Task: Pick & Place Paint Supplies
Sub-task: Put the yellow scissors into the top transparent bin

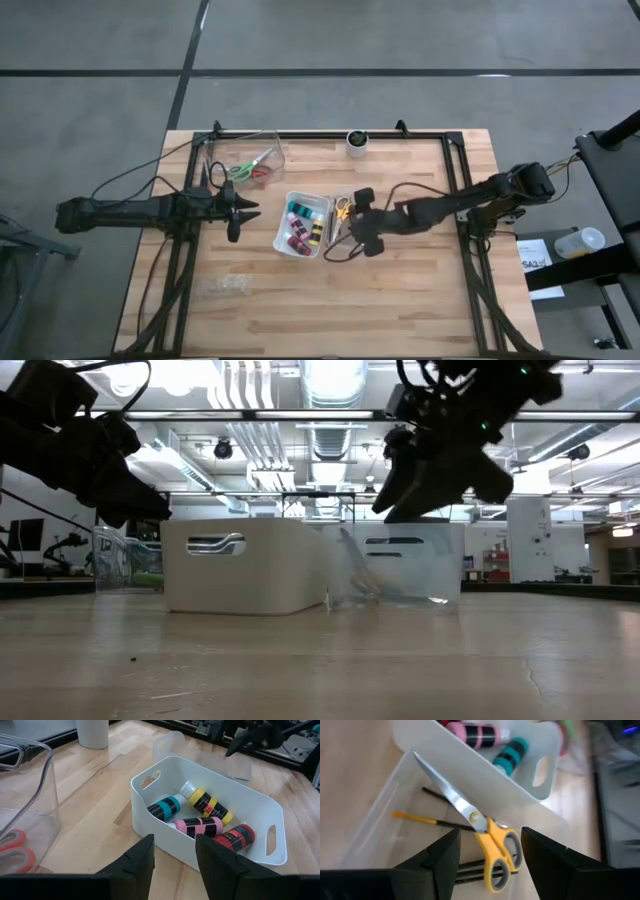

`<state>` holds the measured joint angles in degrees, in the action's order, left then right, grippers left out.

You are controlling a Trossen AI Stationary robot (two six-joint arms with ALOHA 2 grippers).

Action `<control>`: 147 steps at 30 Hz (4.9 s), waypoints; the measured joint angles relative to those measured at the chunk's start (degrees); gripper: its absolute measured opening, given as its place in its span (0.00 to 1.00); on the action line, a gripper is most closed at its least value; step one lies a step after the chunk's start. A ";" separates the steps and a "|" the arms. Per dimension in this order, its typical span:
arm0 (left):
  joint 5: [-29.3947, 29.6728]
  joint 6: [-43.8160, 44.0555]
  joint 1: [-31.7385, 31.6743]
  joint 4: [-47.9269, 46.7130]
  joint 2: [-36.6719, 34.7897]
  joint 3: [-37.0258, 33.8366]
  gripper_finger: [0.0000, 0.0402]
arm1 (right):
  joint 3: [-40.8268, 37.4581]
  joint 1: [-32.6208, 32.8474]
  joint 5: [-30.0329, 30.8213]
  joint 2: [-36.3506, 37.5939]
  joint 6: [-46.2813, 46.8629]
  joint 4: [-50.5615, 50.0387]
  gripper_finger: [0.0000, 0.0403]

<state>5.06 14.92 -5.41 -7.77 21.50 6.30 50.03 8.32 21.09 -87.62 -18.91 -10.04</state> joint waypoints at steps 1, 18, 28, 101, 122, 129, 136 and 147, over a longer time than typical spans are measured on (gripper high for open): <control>0.00 0.00 -0.02 0.00 0.00 -0.02 0.37 | 1.30 -0.87 -2.33 0.03 -0.02 -2.40 0.51; 0.00 0.00 -0.02 -0.02 0.02 -0.02 0.37 | 6.06 -9.82 -20.01 -3.71 -24.50 -8.65 0.51; 0.00 0.00 -0.02 -0.50 0.00 -0.02 0.37 | 13.91 -10.84 -20.07 -11.86 -28.20 -14.60 0.51; 0.00 0.00 -0.02 -4.68 0.02 -0.02 0.37 | 16.71 -12.13 -24.13 -19.10 -29.28 -12.90 0.28; -0.02 0.00 -0.02 -4.61 0.00 -0.02 0.37 | 16.71 -12.09 -23.59 -19.07 -29.04 -12.48 0.16; -0.02 0.00 -0.02 -4.61 0.02 -0.02 0.37 | 16.71 -12.07 -23.05 -19.01 -29.05 -12.27 0.16; -0.01 0.00 -0.02 -4.61 0.00 -0.02 0.37 | 16.71 -12.09 -22.54 -18.99 -29.05 -12.24 0.13; -0.01 0.00 -0.01 -4.61 0.02 -0.02 0.37 | 16.71 -12.09 -22.37 -18.88 -29.03 -12.20 0.10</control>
<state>5.05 14.92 -5.42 -12.38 21.52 6.28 66.74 -3.77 -1.28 -106.50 -47.94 -22.24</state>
